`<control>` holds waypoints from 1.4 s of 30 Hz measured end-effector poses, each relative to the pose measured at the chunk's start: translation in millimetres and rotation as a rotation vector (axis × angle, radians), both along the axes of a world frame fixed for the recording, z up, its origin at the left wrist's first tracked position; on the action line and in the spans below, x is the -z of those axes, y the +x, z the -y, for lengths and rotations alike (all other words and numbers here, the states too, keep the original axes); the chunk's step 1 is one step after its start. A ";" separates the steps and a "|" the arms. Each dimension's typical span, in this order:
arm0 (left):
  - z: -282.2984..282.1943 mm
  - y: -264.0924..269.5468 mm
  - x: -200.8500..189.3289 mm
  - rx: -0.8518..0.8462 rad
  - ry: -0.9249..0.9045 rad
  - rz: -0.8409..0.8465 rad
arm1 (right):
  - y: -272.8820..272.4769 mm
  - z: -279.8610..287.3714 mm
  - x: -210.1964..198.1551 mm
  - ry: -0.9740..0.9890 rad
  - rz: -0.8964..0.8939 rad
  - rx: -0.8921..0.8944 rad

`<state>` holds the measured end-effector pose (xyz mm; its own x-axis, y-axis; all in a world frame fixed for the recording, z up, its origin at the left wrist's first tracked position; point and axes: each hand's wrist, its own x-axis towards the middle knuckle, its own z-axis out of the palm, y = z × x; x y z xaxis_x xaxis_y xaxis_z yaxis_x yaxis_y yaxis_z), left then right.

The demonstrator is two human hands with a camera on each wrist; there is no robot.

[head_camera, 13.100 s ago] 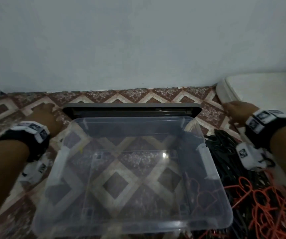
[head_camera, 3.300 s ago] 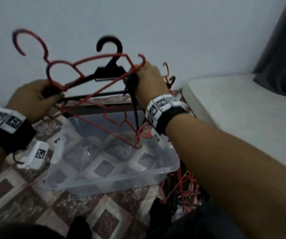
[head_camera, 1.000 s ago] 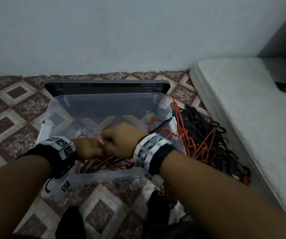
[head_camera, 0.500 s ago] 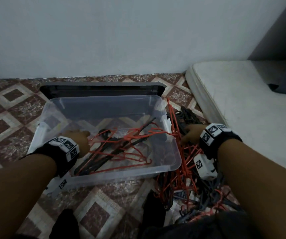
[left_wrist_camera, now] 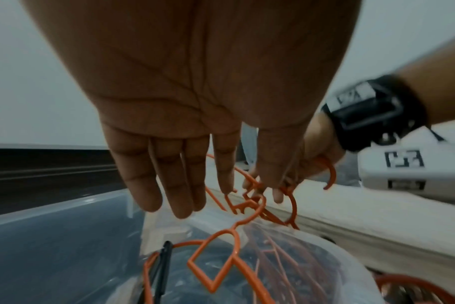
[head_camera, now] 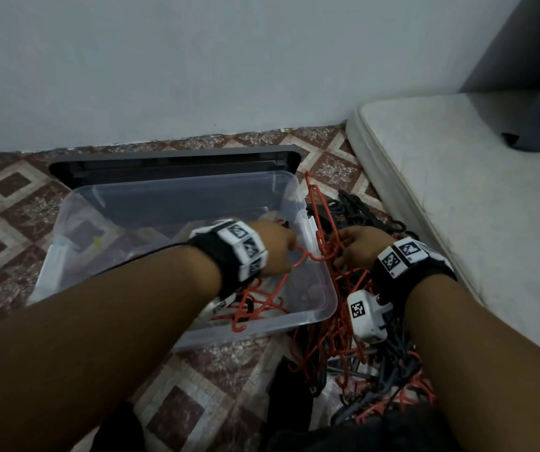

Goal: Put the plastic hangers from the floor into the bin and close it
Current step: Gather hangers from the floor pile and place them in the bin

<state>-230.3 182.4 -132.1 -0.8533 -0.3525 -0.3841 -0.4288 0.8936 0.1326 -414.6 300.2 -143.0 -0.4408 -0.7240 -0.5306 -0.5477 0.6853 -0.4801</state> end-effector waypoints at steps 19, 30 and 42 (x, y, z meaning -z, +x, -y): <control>-29.8 -53.0 20.1 0.111 -0.053 -0.134 | -11.0 3.4 -29.9 -0.110 0.141 -0.048; -48.7 -60.2 -11.2 0.308 -0.204 -0.068 | -2.1 1.0 -46.9 -0.005 -0.261 -0.356; -31.3 -43.9 -14.3 0.290 -0.161 -0.210 | -11.3 1.2 -58.0 -0.050 -0.386 -0.342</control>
